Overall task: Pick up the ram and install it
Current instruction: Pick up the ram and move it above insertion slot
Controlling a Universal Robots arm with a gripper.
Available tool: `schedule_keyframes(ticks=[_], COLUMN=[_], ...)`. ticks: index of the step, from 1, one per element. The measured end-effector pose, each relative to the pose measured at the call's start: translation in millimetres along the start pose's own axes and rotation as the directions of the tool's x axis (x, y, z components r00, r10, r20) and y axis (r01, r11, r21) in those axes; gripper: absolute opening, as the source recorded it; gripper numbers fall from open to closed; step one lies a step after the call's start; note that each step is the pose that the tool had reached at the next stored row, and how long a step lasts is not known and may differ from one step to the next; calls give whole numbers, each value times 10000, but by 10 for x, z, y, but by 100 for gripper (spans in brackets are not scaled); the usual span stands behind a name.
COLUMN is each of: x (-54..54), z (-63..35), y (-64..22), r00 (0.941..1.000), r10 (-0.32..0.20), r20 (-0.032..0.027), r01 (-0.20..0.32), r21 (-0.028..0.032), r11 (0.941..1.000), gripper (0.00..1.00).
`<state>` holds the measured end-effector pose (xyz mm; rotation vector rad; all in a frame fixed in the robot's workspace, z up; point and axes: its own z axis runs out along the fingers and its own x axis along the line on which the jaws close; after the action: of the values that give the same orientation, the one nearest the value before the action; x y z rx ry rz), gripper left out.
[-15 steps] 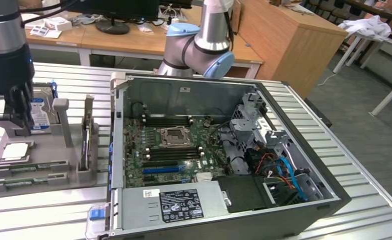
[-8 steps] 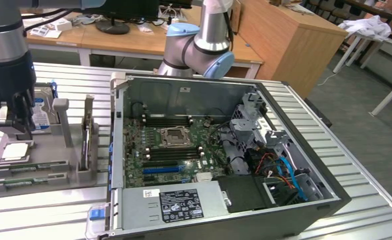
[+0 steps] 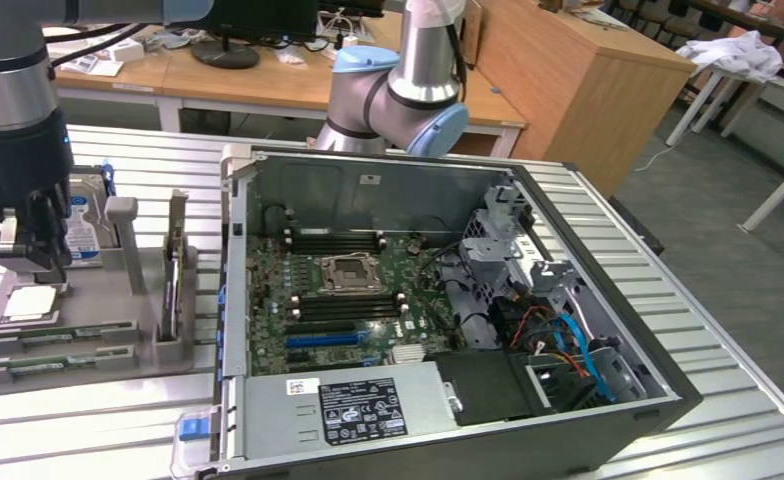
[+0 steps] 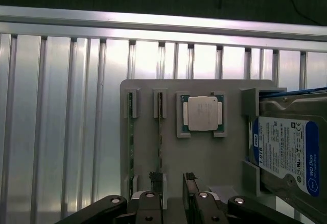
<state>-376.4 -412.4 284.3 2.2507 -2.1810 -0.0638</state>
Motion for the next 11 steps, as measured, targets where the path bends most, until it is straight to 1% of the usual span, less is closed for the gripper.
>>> schedule_keyframes(ticks=[3,11], x=[25,150], z=[0,-2], y=[4,16], r00=[10000,10000], r10=[1,-1], r20=[0,0], r01=[-1,1], r21=[1,2], r11=[10000,10000], gripper=[30,30])
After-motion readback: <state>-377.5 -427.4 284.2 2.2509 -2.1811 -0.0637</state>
